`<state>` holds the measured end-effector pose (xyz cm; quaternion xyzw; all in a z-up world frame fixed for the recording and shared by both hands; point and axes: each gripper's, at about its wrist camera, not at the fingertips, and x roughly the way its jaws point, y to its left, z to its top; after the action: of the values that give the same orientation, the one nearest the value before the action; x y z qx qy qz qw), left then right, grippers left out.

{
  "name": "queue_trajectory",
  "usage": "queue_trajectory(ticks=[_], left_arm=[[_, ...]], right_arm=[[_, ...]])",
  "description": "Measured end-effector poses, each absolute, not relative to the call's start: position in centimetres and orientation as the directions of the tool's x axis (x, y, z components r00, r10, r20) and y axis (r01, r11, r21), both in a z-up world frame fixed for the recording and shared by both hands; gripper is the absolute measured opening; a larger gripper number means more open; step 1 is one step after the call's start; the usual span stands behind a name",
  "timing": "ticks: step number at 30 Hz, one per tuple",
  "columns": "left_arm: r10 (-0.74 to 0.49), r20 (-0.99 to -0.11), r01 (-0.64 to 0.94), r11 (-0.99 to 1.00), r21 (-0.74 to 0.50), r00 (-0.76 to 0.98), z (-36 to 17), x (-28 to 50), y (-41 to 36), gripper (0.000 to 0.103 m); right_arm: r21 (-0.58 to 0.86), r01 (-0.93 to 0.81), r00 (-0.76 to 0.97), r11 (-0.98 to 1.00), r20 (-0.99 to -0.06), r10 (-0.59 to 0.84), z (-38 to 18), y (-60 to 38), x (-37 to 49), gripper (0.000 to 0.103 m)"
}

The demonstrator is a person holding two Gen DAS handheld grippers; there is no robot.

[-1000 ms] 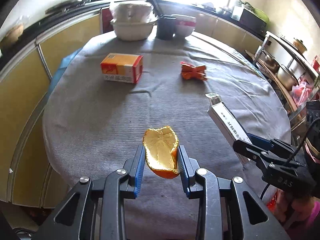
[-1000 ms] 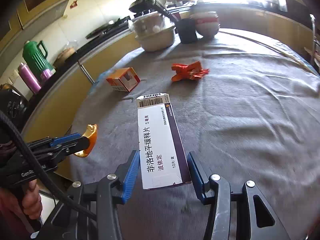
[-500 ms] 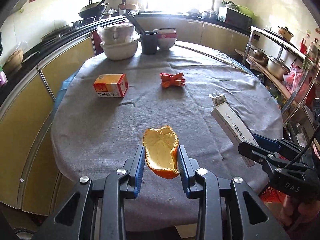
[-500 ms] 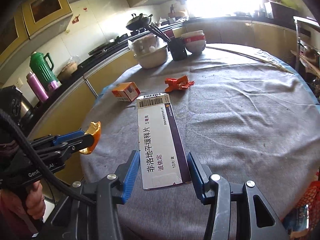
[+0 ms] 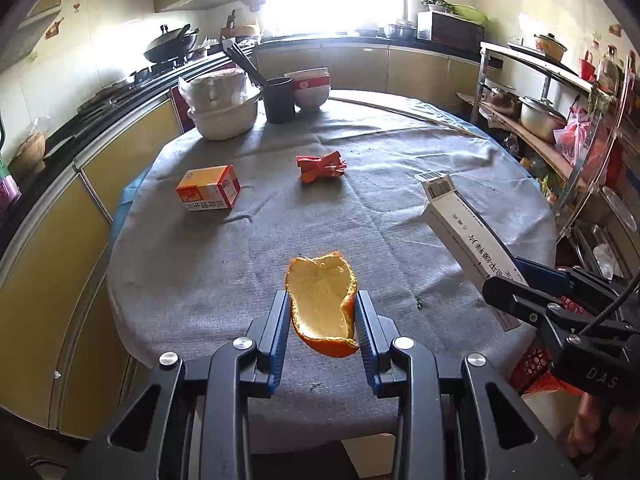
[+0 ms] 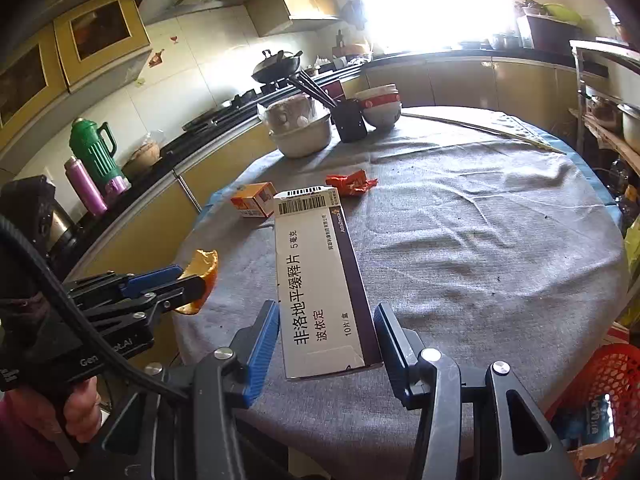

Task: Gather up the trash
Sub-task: 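Lift and carry the orange peel and white medicine box toward the red basket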

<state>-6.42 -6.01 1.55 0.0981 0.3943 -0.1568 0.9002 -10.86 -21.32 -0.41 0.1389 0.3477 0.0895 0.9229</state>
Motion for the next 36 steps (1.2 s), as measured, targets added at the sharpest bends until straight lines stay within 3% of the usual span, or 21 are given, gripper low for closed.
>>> queue_trajectory(ticks=[36], left_arm=[[-0.202, -0.696, 0.407, 0.902, 0.142, 0.689, 3.3, -11.5, -8.9, 0.034]], right_arm=[[0.344, -0.040, 0.824, 0.938, -0.520, 0.226, 1.9, -24.2, -18.6, 0.052]])
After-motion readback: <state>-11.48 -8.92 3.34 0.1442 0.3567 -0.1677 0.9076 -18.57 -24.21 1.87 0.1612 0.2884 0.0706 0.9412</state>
